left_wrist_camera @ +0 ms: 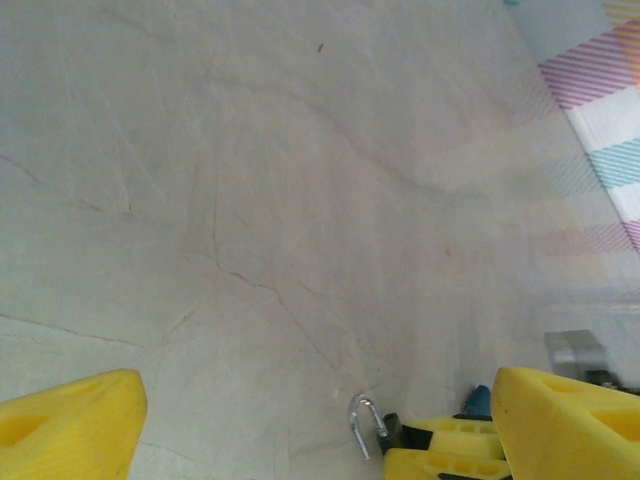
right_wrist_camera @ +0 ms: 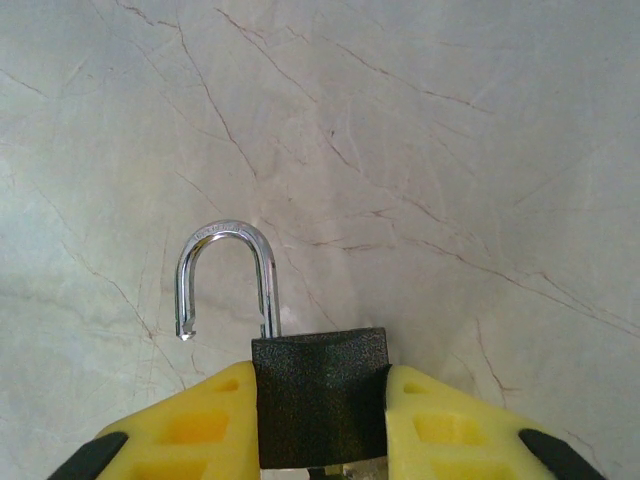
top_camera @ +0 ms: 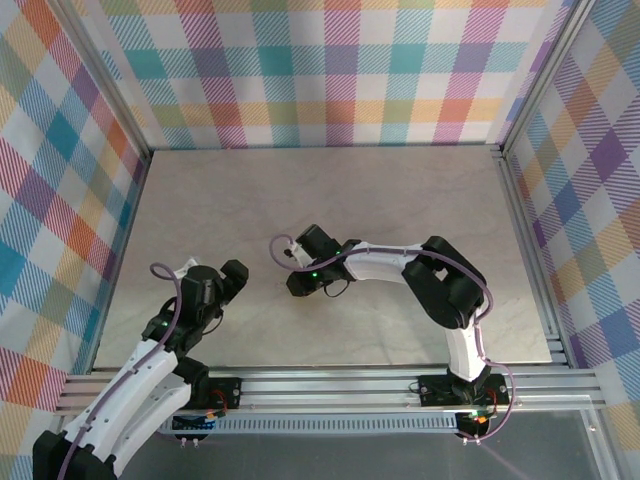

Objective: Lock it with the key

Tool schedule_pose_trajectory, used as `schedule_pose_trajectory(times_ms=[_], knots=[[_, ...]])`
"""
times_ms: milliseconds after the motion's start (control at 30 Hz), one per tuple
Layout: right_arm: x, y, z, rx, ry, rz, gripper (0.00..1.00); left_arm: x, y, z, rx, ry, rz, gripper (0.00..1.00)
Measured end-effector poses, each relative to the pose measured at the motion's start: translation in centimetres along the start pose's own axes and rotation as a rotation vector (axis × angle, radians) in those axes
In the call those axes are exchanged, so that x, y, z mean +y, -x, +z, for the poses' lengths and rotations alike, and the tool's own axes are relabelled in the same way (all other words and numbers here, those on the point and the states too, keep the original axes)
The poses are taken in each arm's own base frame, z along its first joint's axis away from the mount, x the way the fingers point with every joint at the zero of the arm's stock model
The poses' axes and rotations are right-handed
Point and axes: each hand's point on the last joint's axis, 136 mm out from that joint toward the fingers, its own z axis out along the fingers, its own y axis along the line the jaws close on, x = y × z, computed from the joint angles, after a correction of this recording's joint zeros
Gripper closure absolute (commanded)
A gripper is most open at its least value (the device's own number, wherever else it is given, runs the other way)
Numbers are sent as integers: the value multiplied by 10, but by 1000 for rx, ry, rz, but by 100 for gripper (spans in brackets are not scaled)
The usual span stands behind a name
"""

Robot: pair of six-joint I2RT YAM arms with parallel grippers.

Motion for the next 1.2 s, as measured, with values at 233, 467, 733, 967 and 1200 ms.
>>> schedule_pose_trajectory(times_ms=[233, 467, 733, 967, 1200], knots=[[2, 0, -4, -10, 32, 21, 93, -6, -17, 17, 60, -15, -27, 11], [9, 14, -14, -61, 83, 34, 93, -19, -42, 34, 132, -36, -30, 14], [9, 10, -12, -57, 89, 37, 81, -23, -61, 45, 179, -31, -21, 14], [5, -2, -11, -36, 76, 54, 51, -34, -35, 21, 76, -92, -27, 13], [13, -5, -6, -33, 42, 34, 40, -35, -11, -4, -19, -100, -1, 12]])
